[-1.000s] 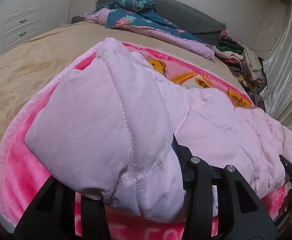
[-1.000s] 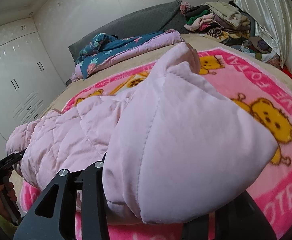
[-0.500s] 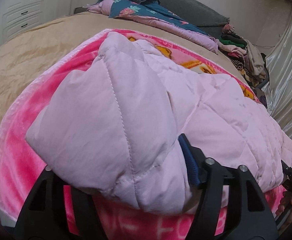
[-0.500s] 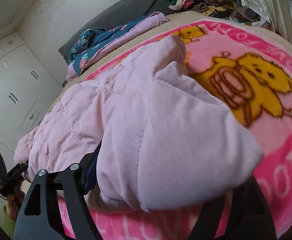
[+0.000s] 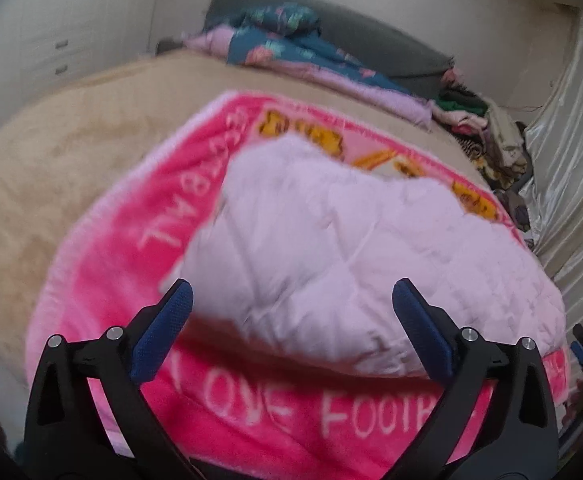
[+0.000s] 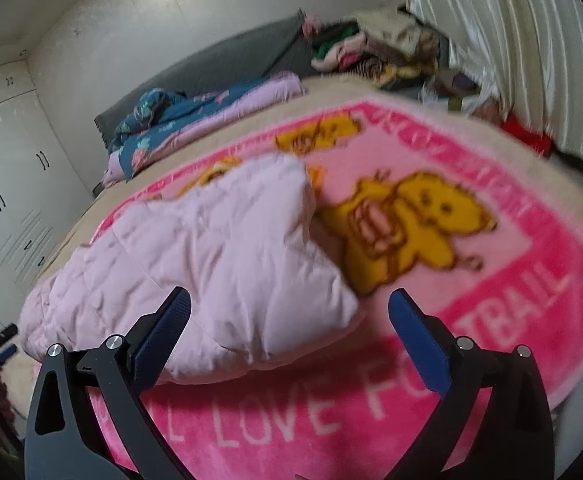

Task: Fold large clothes

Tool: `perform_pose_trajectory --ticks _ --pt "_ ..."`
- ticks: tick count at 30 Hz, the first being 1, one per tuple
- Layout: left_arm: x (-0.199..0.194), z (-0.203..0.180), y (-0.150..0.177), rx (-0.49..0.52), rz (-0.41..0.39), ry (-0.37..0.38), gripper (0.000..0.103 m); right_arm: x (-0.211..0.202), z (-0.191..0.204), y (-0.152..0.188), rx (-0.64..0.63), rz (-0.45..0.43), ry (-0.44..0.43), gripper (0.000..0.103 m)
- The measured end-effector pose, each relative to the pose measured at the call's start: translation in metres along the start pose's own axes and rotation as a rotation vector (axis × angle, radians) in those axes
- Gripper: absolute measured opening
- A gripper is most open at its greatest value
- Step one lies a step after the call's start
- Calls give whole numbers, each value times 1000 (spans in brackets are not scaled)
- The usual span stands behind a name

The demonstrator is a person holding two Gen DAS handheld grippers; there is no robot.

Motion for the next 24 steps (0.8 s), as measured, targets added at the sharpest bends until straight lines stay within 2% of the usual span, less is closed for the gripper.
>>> perform_pose_trajectory --ticks 7,12,19,24 --pt "-45 -23 3 47 -93 14 94 -51 32 -5 -146 -109 6 99" --pt "-61 -35 14 66 -121 30 94 -73 59 -3 -227 -151 -16 99" --pt "-70 -57 35 121 -125 43 94 -92 88 10 -278 -160 -45 99" --pt "-70 -73 54 163 -111 66 94 -88 109 33 -322 -121 -45 99"
Point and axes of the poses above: each gripper's, at about its wrist camera, not at the fingertips, and x roughly the way its jaws point, z to its left, y to its underside, the point moved 2 cm from there along x, roughly the way its jaws point, and after that the axes turned 6 degrees about z, right-handed, at the moved point
